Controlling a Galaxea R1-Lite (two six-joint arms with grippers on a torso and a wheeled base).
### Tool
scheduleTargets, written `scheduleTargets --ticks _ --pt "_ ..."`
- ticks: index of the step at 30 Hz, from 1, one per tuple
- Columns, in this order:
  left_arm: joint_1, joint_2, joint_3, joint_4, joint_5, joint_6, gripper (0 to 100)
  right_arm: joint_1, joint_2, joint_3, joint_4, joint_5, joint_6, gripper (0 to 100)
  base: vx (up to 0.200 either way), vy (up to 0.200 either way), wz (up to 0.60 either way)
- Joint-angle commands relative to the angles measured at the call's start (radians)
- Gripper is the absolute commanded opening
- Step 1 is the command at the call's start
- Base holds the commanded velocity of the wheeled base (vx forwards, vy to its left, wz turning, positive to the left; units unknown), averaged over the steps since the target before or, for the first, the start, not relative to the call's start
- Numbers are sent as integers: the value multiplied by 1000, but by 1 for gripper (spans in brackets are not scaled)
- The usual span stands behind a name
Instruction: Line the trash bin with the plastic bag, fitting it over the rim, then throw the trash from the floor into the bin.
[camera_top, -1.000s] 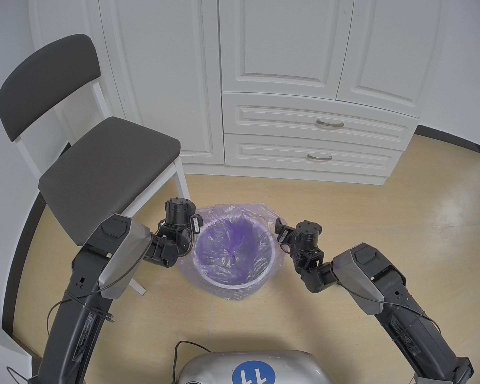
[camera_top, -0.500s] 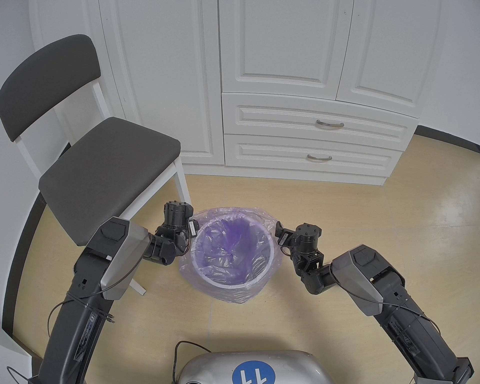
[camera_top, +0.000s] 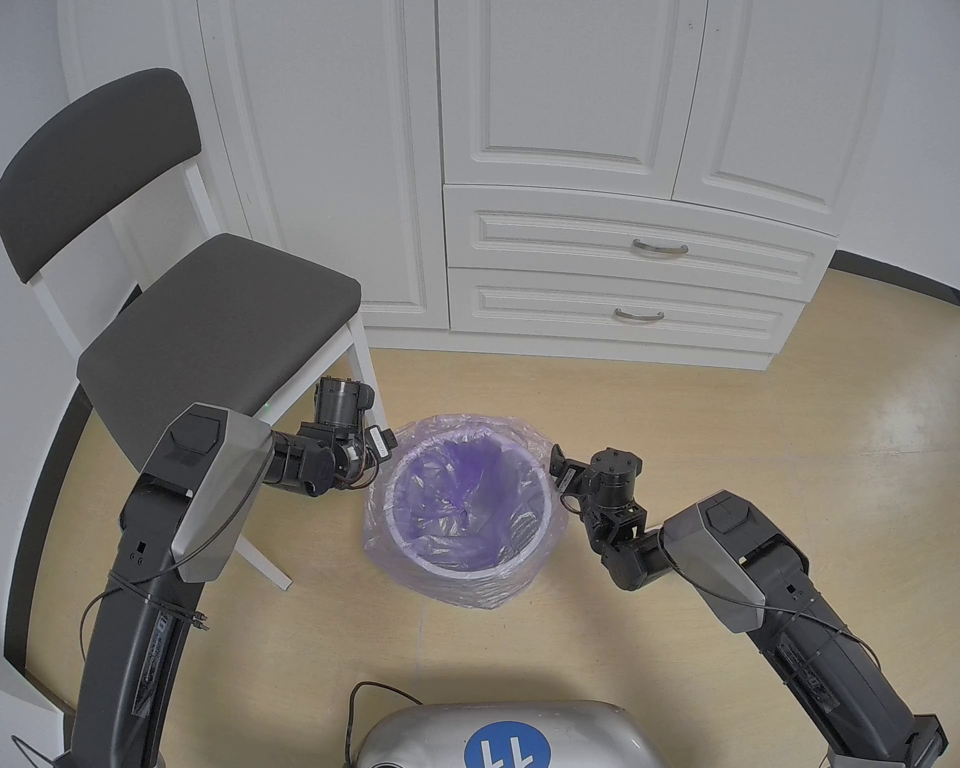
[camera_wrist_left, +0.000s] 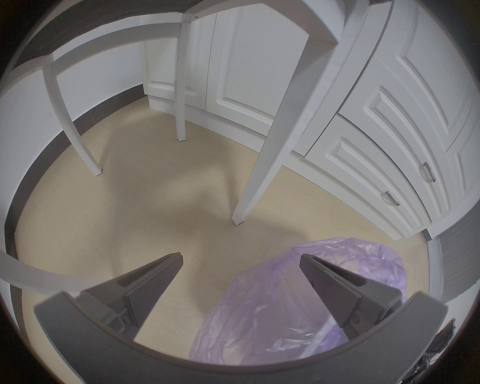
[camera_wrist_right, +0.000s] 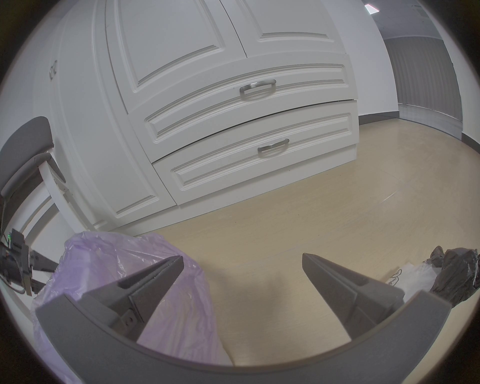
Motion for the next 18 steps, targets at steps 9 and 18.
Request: scheduleTargets --ticks 9,18 --pt "8 1 -30 84 -19 -1 100 1 4 0 1 0 -12 100 0 0 0" --pt "14 56 -44 151 -34 14 100 -1 4 0 19 -6 -42 100 0 0 0"
